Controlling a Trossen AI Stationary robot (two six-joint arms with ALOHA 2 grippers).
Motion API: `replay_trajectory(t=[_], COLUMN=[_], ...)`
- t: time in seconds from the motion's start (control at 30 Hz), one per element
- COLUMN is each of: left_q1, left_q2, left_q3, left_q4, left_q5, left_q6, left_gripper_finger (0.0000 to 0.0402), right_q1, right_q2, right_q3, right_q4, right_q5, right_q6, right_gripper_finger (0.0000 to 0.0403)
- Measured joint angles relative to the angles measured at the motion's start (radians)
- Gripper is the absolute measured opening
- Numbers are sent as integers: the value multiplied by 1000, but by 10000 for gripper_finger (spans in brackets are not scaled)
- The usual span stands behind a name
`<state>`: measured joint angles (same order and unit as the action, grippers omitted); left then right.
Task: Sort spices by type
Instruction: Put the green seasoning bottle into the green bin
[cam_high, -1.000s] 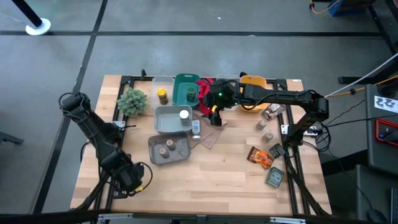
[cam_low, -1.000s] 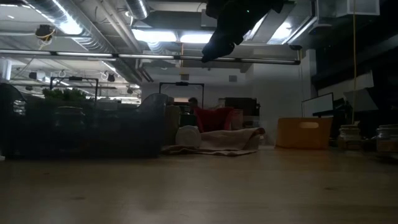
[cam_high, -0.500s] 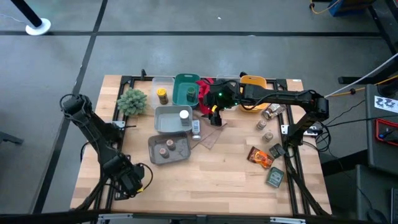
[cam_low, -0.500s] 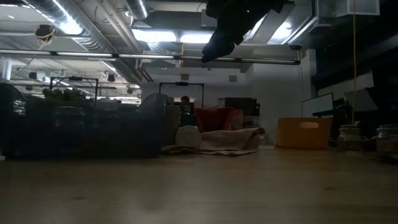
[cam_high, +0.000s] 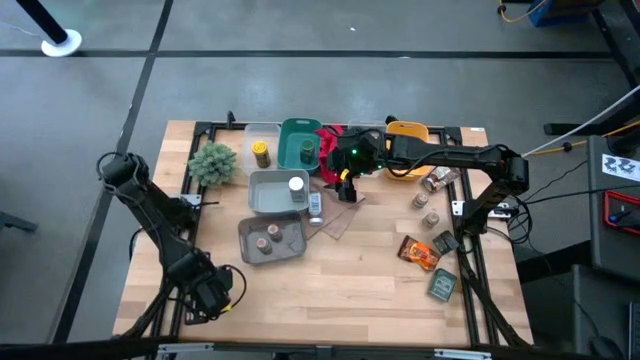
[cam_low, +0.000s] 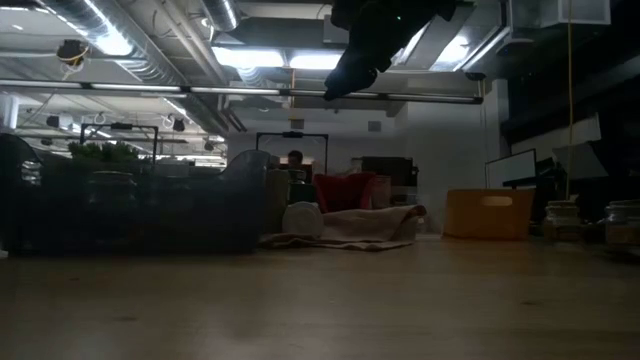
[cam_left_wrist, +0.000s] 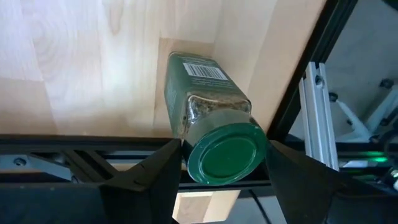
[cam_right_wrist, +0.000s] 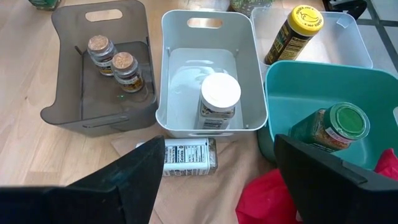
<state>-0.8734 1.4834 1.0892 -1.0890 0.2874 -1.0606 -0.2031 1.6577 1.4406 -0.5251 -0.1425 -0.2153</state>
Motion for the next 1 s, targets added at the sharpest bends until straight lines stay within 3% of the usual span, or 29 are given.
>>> replay_trajectory(t=[0.3,1.0], left_q1=[18,45], left_q2=[0,-21], left_q3=[-1,0], left_q4=[1,-3], left_q5=[3,0], left_q6=[78,9], left_gripper_finger=[212,212], right_q1=[0,0], right_q2=[0,0], right_q3=[0,0], right_q4=[0,0], right_q5=[0,0], right_q6=[0,0], right_gripper_finger=[301,301])
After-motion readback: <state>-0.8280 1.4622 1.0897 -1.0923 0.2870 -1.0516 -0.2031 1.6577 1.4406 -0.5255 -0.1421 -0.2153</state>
